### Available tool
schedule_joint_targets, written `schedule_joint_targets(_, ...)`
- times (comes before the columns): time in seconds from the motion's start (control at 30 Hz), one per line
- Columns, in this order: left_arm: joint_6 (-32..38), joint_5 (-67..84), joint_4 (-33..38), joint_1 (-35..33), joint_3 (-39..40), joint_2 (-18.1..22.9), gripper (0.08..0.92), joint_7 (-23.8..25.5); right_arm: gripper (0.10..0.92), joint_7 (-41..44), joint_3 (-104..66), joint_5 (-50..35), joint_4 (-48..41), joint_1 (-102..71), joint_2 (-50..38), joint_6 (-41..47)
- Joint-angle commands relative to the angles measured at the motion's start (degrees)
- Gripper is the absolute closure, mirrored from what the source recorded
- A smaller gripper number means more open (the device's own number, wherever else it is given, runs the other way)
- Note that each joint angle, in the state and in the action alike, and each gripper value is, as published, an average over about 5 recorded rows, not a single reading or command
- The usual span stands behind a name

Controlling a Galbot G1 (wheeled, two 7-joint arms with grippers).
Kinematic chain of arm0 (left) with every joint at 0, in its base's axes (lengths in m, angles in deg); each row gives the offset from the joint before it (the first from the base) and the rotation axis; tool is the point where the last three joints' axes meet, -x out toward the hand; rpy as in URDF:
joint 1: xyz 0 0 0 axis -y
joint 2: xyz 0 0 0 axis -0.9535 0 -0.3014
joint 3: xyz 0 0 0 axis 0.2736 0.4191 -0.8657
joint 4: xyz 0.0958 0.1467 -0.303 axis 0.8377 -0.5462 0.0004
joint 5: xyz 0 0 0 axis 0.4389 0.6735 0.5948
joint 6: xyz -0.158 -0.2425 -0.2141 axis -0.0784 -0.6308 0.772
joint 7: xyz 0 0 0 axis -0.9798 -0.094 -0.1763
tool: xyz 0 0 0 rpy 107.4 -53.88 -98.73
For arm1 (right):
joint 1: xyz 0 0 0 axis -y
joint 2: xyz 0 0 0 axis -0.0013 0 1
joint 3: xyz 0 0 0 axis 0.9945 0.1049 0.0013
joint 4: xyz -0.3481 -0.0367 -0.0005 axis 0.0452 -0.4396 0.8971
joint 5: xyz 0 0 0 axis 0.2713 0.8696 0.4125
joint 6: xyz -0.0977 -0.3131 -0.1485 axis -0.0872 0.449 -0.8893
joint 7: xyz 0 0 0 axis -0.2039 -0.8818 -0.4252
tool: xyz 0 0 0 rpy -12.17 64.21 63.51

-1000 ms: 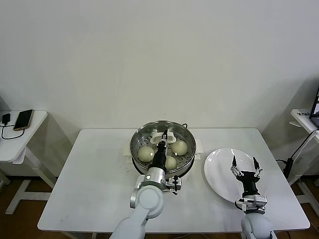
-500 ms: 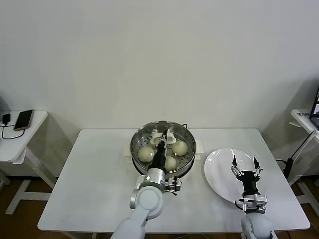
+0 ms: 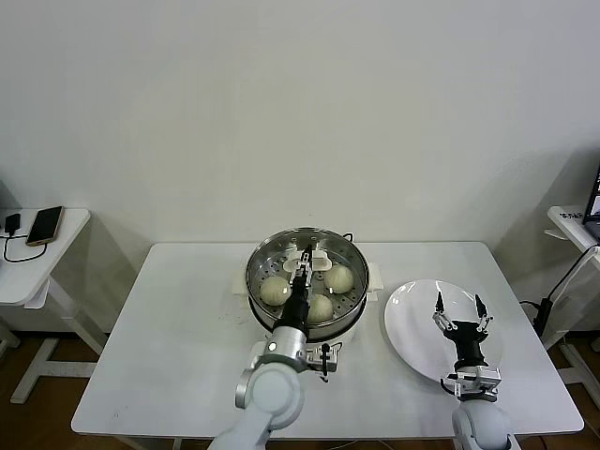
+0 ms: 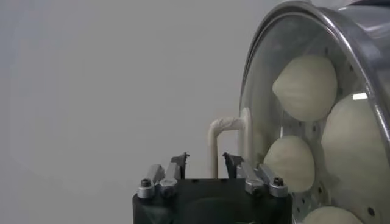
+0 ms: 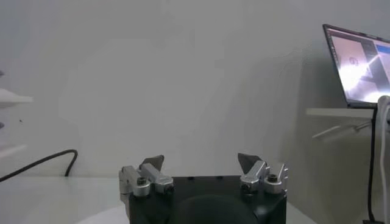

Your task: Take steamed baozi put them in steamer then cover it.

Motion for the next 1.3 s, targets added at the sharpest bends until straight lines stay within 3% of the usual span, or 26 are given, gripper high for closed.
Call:
schedule_joint_targets(0.03,-0.4,8.9,16.3,-7.4,0.2,-5.5,0.392,-0.1,0.203,0.0,0.1,0.2,0.5,-0.3,0.0,0.2)
schedule_joint_targets(0.23,0.7,37.8,25.5,-11.2,-10.1,-7.7,0.239,-10.2,0.203,0.5,1.1,-3.5,3.1,-1.8,-1.1,2.8)
schedule_joint_targets(0.43,9.2,67.0,18.4,-10.3,-27.4,-8.8,0.179,-18.4,0.203,1.3,2.5,-5.8,5.2,-2.7,-1.8,6.8)
schedule_joint_targets(0.6,16.9,82.5,5.7,-8.7,-35.0,-10.2,0.177,-17.0,0.203,2.7,2.9,-8.5,6.5,-3.0,-1.5,8.7)
schedule_joint_targets(0.77,22.9,89.0,-4.3,-8.5,-38.0,-10.8,0.177,-13.6,0.203,3.7,2.8,-9.3,6.7,-3.6,-1.7,7.4)
schedule_joint_targets(1.0,28.5,91.3,-7.1,-10.6,-38.5,-10.5,0.177,-10.1,0.203,4.1,2.6,-9.3,7.1,-4.5,-1.8,6.6)
schedule_joint_targets(1.3,28.5,91.5,-7.0,-12.2,-38.0,-9.9,0.177,-9.5,0.203,4.5,2.5,-9.0,7.3,-5.2,-1.6,6.3)
